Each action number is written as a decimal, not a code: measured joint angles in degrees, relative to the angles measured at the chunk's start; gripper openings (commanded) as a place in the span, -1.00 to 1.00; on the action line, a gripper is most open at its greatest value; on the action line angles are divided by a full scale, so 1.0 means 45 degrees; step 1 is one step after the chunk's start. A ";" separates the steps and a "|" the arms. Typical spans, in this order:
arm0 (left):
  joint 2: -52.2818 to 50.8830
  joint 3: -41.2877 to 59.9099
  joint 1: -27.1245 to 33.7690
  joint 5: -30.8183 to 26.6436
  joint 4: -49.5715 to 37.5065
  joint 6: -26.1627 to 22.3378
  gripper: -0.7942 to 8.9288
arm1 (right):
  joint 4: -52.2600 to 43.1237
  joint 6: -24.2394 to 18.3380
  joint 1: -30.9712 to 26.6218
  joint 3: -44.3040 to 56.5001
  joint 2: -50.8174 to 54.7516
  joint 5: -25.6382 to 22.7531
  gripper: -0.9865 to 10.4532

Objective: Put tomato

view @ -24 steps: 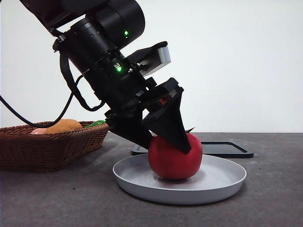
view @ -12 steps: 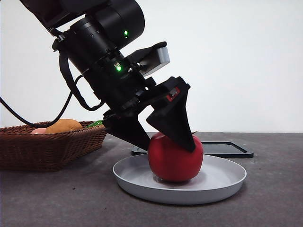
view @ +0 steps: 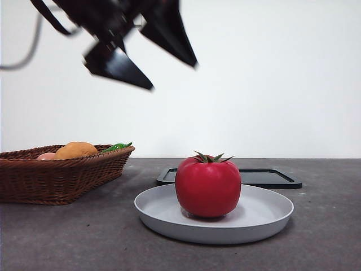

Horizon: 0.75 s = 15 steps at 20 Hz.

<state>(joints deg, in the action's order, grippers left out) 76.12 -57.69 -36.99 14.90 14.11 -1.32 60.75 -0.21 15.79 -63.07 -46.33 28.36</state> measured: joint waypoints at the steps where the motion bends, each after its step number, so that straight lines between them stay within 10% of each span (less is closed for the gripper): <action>1: -0.0491 0.0000 0.0248 -0.0005 0.0282 0.0092 0.26 | -0.0044 -0.0005 0.0000 0.0000 0.0000 -0.0010 -0.02; 7: -0.3614 0.0000 0.2118 0.0121 0.3230 0.0175 0.26 | -0.0282 -0.0005 0.0000 0.0000 -0.0155 -0.0010 -0.02; 15: -0.6013 0.0000 0.3585 0.3351 0.8199 -0.0330 0.26 | -0.0559 -0.0005 0.0000 0.0000 -0.1069 -0.0010 -0.02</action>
<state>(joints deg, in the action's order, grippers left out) 49.06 -57.69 -20.86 29.98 51.00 -2.81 58.24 -0.23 15.79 -63.07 -51.13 28.32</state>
